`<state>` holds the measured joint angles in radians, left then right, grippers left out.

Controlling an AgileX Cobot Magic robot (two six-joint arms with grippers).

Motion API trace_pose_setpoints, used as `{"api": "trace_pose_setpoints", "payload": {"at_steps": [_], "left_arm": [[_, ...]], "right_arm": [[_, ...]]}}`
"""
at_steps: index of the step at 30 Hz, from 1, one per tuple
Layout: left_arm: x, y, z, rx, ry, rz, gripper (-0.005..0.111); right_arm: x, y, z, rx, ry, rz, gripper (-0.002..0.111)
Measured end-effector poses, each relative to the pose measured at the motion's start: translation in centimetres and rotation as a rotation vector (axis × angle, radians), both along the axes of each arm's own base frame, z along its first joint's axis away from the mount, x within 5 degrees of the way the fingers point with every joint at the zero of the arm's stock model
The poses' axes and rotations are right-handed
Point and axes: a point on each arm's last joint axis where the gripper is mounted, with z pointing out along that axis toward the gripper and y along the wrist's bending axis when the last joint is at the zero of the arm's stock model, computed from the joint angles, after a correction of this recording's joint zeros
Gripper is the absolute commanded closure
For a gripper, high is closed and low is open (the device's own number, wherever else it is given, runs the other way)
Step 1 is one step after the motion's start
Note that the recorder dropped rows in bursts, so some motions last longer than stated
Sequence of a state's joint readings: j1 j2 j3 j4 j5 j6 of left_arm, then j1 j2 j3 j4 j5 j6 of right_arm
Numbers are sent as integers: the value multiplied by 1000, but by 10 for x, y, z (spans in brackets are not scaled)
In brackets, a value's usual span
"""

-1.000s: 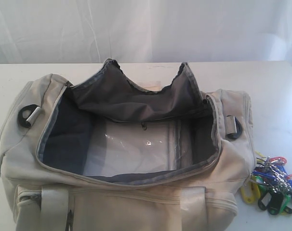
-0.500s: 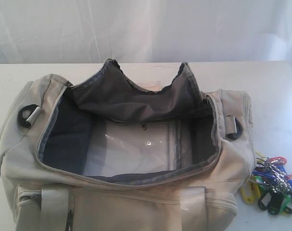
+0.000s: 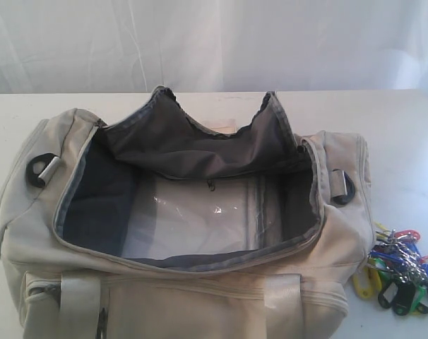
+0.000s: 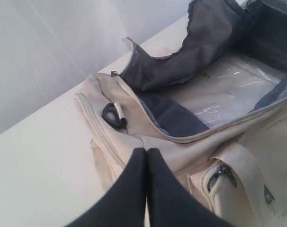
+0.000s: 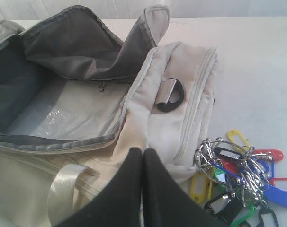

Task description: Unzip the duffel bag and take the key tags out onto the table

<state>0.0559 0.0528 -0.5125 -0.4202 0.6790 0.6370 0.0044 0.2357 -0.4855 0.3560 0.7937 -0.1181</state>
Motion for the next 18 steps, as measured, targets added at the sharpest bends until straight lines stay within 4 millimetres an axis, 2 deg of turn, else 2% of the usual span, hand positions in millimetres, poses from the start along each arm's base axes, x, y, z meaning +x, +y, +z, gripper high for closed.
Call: {"api": "trace_pose_setpoints", "payload": {"at_steps": [2, 6, 9, 11, 15, 18], "left_arm": [[6, 2, -6, -20, -12, 30, 107], [22, 8, -27, -208, -55, 128, 107], [32, 15, -53, -357, -56, 231, 107], [39, 20, -78, -424, 4, 302, 107], [42, 24, -115, -452, 121, 389, 107], [43, 26, -126, -442, 154, 408, 107]], "right_arm": [[0, 0, 0, 0, 0, 0, 108], [0, 0, 0, 0, 0, 0, 108], [0, 0, 0, 2, 1, -1, 108], [0, 0, 0, 2, 1, -1, 108], [0, 0, 0, 2, 1, -1, 108], [0, 0, 0, 2, 1, -1, 108]]}}
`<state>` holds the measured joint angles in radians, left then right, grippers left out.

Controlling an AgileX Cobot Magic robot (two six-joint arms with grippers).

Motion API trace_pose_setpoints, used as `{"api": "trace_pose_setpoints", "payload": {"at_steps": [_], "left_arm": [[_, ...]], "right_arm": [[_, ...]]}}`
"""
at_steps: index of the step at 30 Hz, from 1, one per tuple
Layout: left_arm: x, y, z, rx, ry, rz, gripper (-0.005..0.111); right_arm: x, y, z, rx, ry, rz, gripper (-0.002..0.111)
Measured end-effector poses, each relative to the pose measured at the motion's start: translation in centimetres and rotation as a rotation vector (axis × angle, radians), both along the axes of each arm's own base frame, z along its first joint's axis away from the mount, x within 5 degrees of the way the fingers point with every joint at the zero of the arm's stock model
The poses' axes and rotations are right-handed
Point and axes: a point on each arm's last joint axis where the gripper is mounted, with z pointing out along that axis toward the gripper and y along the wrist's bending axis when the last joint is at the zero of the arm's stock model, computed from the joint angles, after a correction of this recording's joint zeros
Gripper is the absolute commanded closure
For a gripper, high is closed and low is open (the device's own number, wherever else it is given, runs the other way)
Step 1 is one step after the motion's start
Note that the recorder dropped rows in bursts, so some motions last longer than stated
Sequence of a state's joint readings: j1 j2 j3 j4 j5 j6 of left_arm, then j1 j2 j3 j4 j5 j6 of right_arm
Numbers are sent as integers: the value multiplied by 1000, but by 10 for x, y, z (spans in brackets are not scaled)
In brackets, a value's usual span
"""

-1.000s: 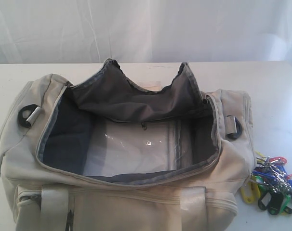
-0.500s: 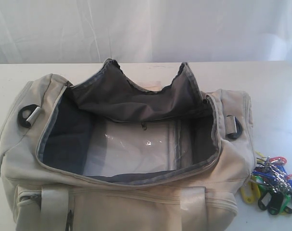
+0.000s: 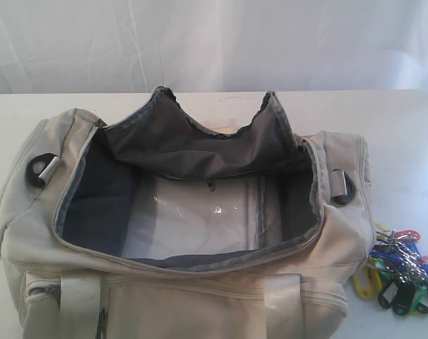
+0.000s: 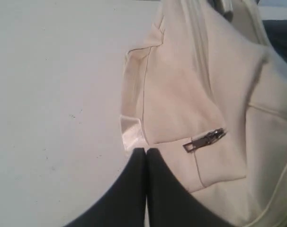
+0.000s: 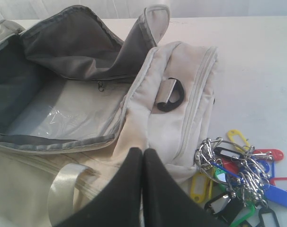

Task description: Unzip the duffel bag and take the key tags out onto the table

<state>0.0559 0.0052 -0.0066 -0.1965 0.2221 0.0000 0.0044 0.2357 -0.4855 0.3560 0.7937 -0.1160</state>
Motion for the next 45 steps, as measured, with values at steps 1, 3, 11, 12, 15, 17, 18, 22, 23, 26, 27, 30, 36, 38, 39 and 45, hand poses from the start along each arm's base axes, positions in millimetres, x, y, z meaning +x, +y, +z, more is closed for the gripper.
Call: {"api": "trace_pose_setpoints", "payload": {"at_steps": [1, 3, 11, 12, 15, 17, 18, 22, 23, 26, 27, 30, 36, 38, 39, 45], "left_arm": [[0, 0, -1, 12, 7, -1, 107], [0, 1, -2, 38, 12, -3, 107], [0, 3, -2, 114, 15, -9, 107], [0, 3, -2, 109, 16, -7, 107], [0, 3, -2, 92, 16, 0, 107], [-1, 3, -3, 84, 24, 1, 107], [-1, 3, -4, 86, 33, -1, 107], [-3, 2, -8, 90, 87, -7, 107], [-3, 3, -9, 90, 97, -7, 107], [-3, 3, -9, 90, 100, -7, 107], [-3, 3, -9, 89, 100, -6, 107], [-3, 3, -9, 76, 101, 0, 107], [-4, 5, -11, 59, 121, 42, 107], [-4, 5, -10, 65, 120, 52, 107], [-4, 5, -10, 64, 120, 53, 107], [-4, 7, -10, 92, 122, 55, 107]], "right_arm": [[0, 0, 0, 0, 0, 0, 108], [0, 0, 0, 0, 2, 1, 108], [0, 0, 0, 0, 2, 1, 108], [0, 0, 0, 0, 2, 1, 108], [0, 0, 0, 0, 2, 1, 108], [0, 0, 0, 0, 2, 1, 108], [0, 0, 0, 0, 2, 1, 108], [0, 0, 0, 0, 2, 1, 108], [0, 0, 0, 0, 2, 1, 108], [0, 0, 0, 0, 2, 1, 108], [0, 0, 0, 0, 2, 1, 108], [0, 0, 0, 0, 2, 1, 108], [0, 0, 0, 0, 4, 1, 108], [0, 0, 0, 0, 4, 1, 108], [0, 0, 0, 0, 4, 1, 108], [0, 0, 0, 0, 4, 1, 108]]}}
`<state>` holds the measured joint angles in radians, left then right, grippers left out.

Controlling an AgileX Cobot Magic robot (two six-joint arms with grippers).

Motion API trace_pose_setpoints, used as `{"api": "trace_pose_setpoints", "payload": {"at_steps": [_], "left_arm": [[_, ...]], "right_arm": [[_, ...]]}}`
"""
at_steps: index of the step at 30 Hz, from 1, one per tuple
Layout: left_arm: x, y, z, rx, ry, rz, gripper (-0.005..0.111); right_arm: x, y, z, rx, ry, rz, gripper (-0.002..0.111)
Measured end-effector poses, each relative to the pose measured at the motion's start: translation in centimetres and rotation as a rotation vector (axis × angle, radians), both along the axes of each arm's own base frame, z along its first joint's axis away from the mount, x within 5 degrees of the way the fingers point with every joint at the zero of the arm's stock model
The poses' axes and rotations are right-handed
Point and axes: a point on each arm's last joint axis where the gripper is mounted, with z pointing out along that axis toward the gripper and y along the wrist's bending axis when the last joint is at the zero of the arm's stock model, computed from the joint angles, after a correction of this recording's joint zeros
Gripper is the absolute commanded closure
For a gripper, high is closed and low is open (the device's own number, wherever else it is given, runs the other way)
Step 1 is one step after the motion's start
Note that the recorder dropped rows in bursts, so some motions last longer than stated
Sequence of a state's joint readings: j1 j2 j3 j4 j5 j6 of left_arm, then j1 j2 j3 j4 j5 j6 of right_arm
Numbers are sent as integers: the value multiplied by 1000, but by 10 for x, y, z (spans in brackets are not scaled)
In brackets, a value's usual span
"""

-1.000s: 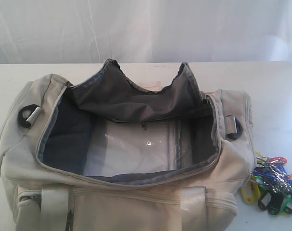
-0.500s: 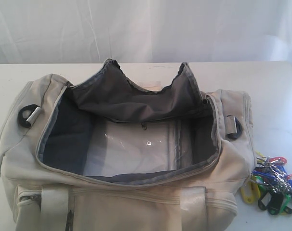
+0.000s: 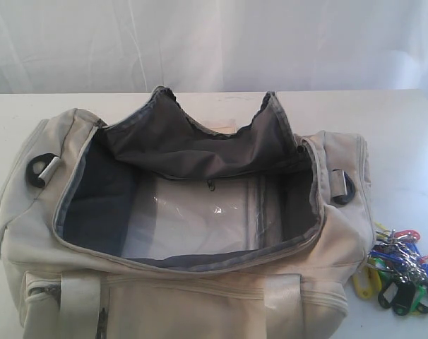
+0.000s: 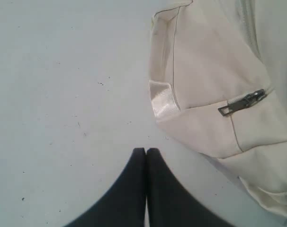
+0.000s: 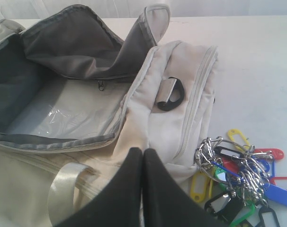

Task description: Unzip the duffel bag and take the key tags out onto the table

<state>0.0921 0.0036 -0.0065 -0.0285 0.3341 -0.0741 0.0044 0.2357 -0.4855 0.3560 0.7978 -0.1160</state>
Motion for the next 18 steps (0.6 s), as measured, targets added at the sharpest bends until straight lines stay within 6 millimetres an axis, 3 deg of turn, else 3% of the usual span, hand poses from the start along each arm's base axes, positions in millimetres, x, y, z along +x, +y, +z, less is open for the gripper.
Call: {"api": "trace_pose_setpoints", "payload": {"at_steps": [18], "left_arm": [[3, 3, 8, 82, -92, -11, 107]], "right_arm": [[0, 0, 0, 0, 0, 0, 108]]}}
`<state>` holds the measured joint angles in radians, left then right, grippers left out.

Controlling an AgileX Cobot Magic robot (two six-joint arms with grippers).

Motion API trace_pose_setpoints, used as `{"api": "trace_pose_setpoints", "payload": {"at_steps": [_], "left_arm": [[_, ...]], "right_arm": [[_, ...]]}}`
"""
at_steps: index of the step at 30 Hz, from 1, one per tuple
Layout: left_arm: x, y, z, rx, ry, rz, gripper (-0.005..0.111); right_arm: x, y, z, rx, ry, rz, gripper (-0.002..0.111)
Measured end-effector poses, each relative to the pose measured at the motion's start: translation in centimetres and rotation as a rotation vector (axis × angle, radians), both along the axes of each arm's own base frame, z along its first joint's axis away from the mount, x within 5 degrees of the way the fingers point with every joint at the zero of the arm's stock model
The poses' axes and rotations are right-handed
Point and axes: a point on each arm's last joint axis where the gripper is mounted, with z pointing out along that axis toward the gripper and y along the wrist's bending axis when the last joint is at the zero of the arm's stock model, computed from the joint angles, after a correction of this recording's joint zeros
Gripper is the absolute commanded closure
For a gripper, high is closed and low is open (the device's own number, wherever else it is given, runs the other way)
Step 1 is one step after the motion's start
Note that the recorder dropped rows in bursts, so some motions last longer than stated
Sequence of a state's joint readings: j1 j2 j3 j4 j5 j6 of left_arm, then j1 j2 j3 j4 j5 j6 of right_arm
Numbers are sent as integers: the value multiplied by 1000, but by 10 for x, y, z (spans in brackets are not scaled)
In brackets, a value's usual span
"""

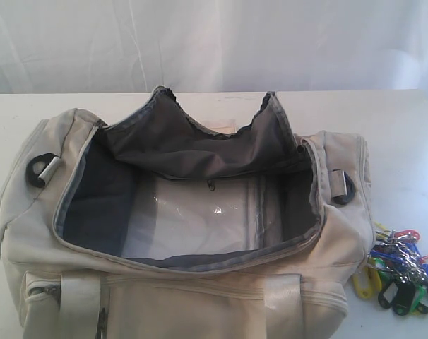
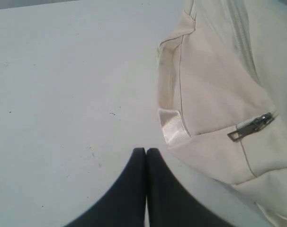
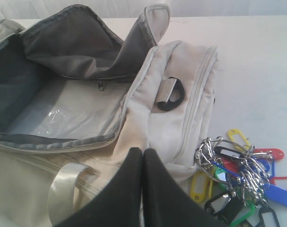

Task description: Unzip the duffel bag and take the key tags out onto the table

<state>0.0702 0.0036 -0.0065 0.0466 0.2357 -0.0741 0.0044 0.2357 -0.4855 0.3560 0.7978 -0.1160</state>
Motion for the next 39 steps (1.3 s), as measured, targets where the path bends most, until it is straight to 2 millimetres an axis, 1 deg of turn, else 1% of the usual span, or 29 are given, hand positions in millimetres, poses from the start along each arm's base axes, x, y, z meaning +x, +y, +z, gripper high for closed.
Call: {"api": "trace_pose_setpoints", "payload": {"at_steps": [15, 18, 20, 23, 24, 25, 28, 29, 31, 32, 35, 39], "left_arm": [[0, 0, 0, 2, 0, -1, 107], [0, 0, 0, 2, 0, -1, 107], [0, 0, 0, 2, 0, -1, 107], [0, 0, 0, 4, -2, -1, 107], [0, 0, 0, 4, -2, -1, 107], [0, 0, 0, 4, -2, -1, 107], [0, 0, 0, 4, -2, -1, 107], [0, 0, 0, 4, -2, -1, 107], [0, 0, 0, 4, -2, -1, 107], [0, 0, 0, 4, -2, -1, 107], [0, 0, 0, 4, -2, -1, 107], [0, 0, 0, 4, -2, -1, 107]], "right_arm": [[-2, 0, 0, 0, -8, 0, 108], [-8, 0, -3, 1, -47, -3, 108], [-9, -1, -6, 5, -81, -13, 108], [-9, -3, -11, 14, -153, -39, 108], [-6, -5, -13, 22, -214, -68, 108], [0, -8, -16, 32, -290, -107, 108], [9, -15, -25, 49, -418, -191, 108], [11, -18, -32, 47, -457, -220, 108], [13, -22, -52, -44, -502, -256, 108], [12, -23, -64, -122, -500, -248, 108], [13, -23, -84, -190, -434, -227, 108], [12, -23, -97, -254, -327, -199, 108]]}}
